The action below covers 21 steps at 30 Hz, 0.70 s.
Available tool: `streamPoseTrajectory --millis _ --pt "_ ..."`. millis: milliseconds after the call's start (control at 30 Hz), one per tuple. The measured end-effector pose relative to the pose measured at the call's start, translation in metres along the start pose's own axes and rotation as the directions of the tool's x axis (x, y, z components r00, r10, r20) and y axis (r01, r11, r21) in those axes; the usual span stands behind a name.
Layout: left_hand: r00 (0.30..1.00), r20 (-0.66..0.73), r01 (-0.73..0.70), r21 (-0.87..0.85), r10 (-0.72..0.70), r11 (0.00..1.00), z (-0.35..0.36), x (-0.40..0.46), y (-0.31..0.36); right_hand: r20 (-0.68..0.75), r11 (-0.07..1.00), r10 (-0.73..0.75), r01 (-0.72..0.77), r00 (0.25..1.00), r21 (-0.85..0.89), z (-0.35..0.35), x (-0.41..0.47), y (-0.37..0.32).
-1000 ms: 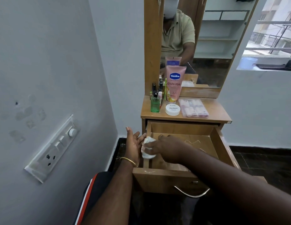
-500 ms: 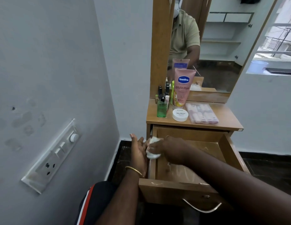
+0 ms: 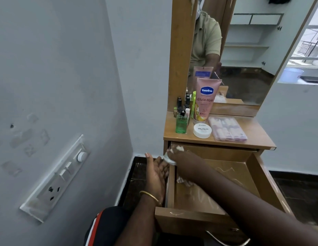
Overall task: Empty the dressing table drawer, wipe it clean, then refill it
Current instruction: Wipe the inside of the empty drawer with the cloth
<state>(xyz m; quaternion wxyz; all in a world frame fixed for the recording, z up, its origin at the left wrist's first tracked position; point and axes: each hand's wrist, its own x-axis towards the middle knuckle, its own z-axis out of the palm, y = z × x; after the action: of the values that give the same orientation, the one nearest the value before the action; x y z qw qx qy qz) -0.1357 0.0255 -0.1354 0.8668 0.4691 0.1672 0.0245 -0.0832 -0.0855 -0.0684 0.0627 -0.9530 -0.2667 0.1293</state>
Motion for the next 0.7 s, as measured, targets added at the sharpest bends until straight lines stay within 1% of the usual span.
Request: streamPoseTrajectory --millis 67,133,233,300,333,400,500,533,567,633,667,700 --pt "1.0 0.01 0.023 -0.006 -0.023 1.0 -0.003 0.001 0.001 0.04 0.999 -0.049 0.048 0.998 0.019 0.003 -0.023 -0.004" --pt "0.999 0.01 0.048 -0.026 -0.048 0.999 -0.003 0.0 0.004 0.141 0.992 -0.128 0.125 0.982 0.028 0.009 -0.049 -0.006" --pt "0.998 0.013 0.061 -0.066 -0.06 0.996 0.001 -0.004 0.006 0.258 0.959 -0.282 0.283 0.924 0.036 0.017 -0.071 -0.004" --pt "0.998 0.009 0.069 -0.085 -0.069 0.994 0.002 -0.004 0.006 0.297 0.944 -0.326 0.327 0.897 0.048 0.019 -0.072 0.002" --pt "0.997 0.007 0.075 -0.094 -0.074 0.993 0.002 -0.003 0.006 0.297 0.946 -0.321 0.319 0.899 0.055 0.017 -0.071 0.004" --pt "0.997 0.006 0.081 -0.091 -0.081 0.993 0.0 -0.002 0.006 0.249 0.962 -0.272 0.261 0.929 0.077 0.012 -0.063 0.006" --pt "0.997 0.001 0.072 -0.06 -0.072 0.996 -0.001 -0.002 0.004 0.152 0.987 -0.144 0.153 0.978 -0.043 0.006 -0.042 0.007" --pt "0.999 -0.003 0.054 -0.042 -0.054 0.998 -0.001 -0.003 0.004 0.117 0.991 -0.111 0.119 0.987 -0.068 0.004 -0.031 0.008" --pt "0.999 -0.012 0.038 -0.019 -0.039 0.999 0.0 -0.003 0.004 0.07 0.995 -0.081 0.085 0.994 -0.054 0.004 -0.022 0.008" --pt "0.999 -0.023 0.028 0.006 -0.028 1.0 0.001 -0.004 0.005 0.0 1.0 -0.015 0.015 1.0 0.003 0.004 -0.005 0.012" --pt "0.999 -0.025 0.026 0.015 -0.025 1.0 0.003 -0.005 0.006 -0.027 0.996 0.025 -0.023 0.999 0.083 0.005 0.001 0.015" --pt "1.0 -0.024 0.02 0.021 -0.02 1.0 0.003 -0.005 0.006 -0.073 0.975 0.073 -0.055 0.995 0.215 0.009 0.006 0.018"
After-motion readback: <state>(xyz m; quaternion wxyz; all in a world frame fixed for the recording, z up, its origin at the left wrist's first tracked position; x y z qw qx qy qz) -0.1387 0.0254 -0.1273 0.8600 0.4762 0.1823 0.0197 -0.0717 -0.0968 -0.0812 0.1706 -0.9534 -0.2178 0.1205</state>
